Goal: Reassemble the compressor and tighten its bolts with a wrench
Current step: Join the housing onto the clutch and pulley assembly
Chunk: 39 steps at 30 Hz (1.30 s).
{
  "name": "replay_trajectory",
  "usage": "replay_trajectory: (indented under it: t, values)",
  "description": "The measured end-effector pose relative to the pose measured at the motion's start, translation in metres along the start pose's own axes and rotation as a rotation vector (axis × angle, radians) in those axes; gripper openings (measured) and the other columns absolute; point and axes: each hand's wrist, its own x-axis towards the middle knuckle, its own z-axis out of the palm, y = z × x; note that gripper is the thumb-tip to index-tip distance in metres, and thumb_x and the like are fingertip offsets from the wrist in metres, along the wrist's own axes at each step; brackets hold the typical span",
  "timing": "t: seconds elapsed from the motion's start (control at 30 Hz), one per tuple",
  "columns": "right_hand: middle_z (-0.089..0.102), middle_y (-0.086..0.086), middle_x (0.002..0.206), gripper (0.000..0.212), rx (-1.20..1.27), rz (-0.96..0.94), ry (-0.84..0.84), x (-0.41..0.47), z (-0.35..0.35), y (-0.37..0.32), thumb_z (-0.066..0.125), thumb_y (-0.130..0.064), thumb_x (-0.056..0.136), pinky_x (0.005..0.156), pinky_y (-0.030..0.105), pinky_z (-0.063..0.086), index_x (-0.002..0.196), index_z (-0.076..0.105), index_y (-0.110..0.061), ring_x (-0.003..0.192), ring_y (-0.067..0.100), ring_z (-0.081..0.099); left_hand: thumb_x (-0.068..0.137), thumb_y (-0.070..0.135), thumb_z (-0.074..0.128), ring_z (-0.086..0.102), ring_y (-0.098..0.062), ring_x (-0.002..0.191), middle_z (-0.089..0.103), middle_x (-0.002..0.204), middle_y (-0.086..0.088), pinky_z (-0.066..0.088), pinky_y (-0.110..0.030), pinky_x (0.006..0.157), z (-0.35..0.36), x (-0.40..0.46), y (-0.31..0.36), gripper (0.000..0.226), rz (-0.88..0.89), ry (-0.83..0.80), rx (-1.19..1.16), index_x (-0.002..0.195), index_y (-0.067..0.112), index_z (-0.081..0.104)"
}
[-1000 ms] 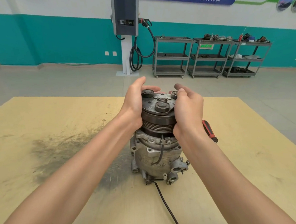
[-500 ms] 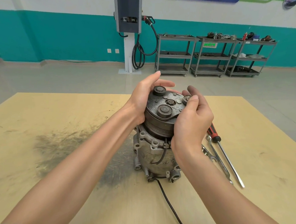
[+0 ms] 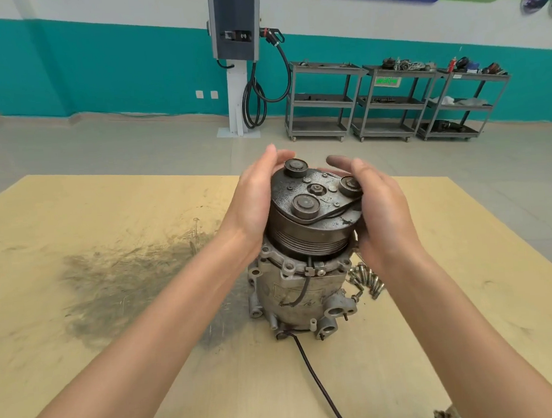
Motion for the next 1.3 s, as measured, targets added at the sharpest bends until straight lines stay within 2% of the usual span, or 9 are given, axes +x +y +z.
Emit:
replay_trajectory:
  t: [0.07,0.13,0.3,0.47,0.63,0.83,1.07,1.17,1.3]
  values:
    - [0.073,0.009,0.111,0.031,-0.035,0.009,-0.028,0.004,0.0,0.001,0.042,-0.026,0.104,0.091,0.039,0.056,0.11,0.07,-0.012,0.101,0.023,0.07,0.092,0.052,0.036,0.062,-0.012,0.113,0.067,0.116,0.004,0.046,-0.041,0.104,0.008,-0.009,-0.006,0.048,0.076,0.108,0.015,0.116,0.021,0.064]
    - [0.074,0.011,0.105,0.034,-0.027,0.007,-0.009,0.005,0.006,0.003,0.042,-0.027,0.103,0.089,0.037,0.057,0.105,0.072,-0.01,0.099,0.024,0.071,0.087,0.05,0.037,0.064,-0.008,0.104,0.069,0.105,0.009,0.049,-0.039,0.099,0.019,-0.014,-0.007,0.046,0.12,0.22,-0.001,0.11,0.022,0.066]
    - [0.076,0.015,0.086,0.041,0.016,0.05,0.094,0.007,0.017,0.001,0.042,-0.025,0.103,0.073,0.036,0.06,0.085,0.075,-0.009,0.082,0.028,0.073,0.084,0.049,0.037,0.066,-0.025,0.097,0.072,0.091,-0.002,0.05,-0.053,0.092,0.035,-0.01,-0.002,0.044,0.131,0.404,-0.028,0.086,0.022,0.071]
    - [0.073,0.015,0.1,0.041,-0.02,0.094,0.148,0.011,0.027,-0.003,0.037,-0.027,0.104,0.088,0.047,0.057,0.096,0.074,-0.011,0.093,0.031,0.071,0.086,0.046,0.038,0.069,-0.029,0.093,0.074,0.091,-0.008,0.054,-0.053,0.089,0.029,0.001,0.002,0.044,0.017,0.374,-0.068,0.082,0.018,0.073]
    - [0.074,0.005,0.098,0.043,-0.051,0.028,0.223,0.014,0.036,-0.002,0.034,-0.033,0.104,0.09,0.046,0.055,0.091,0.073,-0.021,0.095,0.026,0.07,0.099,0.04,0.038,0.072,-0.026,0.081,0.075,0.081,-0.01,0.059,-0.04,0.075,0.02,0.009,0.007,0.046,0.003,0.284,-0.157,0.08,0.013,0.071]
    - [0.074,0.007,0.097,0.042,-0.022,0.019,0.291,0.006,0.03,0.008,0.033,-0.03,0.106,0.092,0.045,0.054,0.086,0.07,-0.023,0.095,0.026,0.07,0.101,0.038,0.038,0.071,-0.028,0.08,0.074,0.081,-0.012,0.057,-0.043,0.08,0.026,0.004,0.004,0.048,-0.031,0.219,-0.137,0.08,0.011,0.07]
    - [0.074,0.011,0.098,0.041,0.008,0.063,0.223,0.011,0.027,0.003,0.033,-0.028,0.106,0.088,0.046,0.057,0.096,0.071,-0.017,0.092,0.027,0.071,0.096,0.042,0.04,0.07,-0.032,0.09,0.074,0.089,-0.013,0.055,-0.053,0.089,0.031,0.001,0.004,0.046,-0.005,0.318,-0.111,0.084,0.011,0.071]
    - [0.074,0.011,0.094,0.041,0.017,0.092,0.153,0.014,0.023,-0.002,0.033,-0.028,0.107,0.081,0.041,0.06,0.105,0.07,-0.011,0.085,0.025,0.074,0.086,0.046,0.039,0.07,-0.03,0.09,0.073,0.09,-0.011,0.056,-0.052,0.086,0.034,0.0,0.003,0.045,0.025,0.38,-0.096,0.083,0.014,0.071]
    - [0.075,0.01,0.091,0.041,0.02,0.108,0.069,0.018,0.02,-0.002,0.035,-0.029,0.107,0.077,0.037,0.061,0.11,0.07,-0.009,0.083,0.022,0.074,0.085,0.047,0.036,0.069,-0.027,0.091,0.072,0.092,-0.008,0.055,-0.053,0.088,0.036,-0.002,0.001,0.044,0.046,0.435,-0.088,0.084,0.018,0.07]
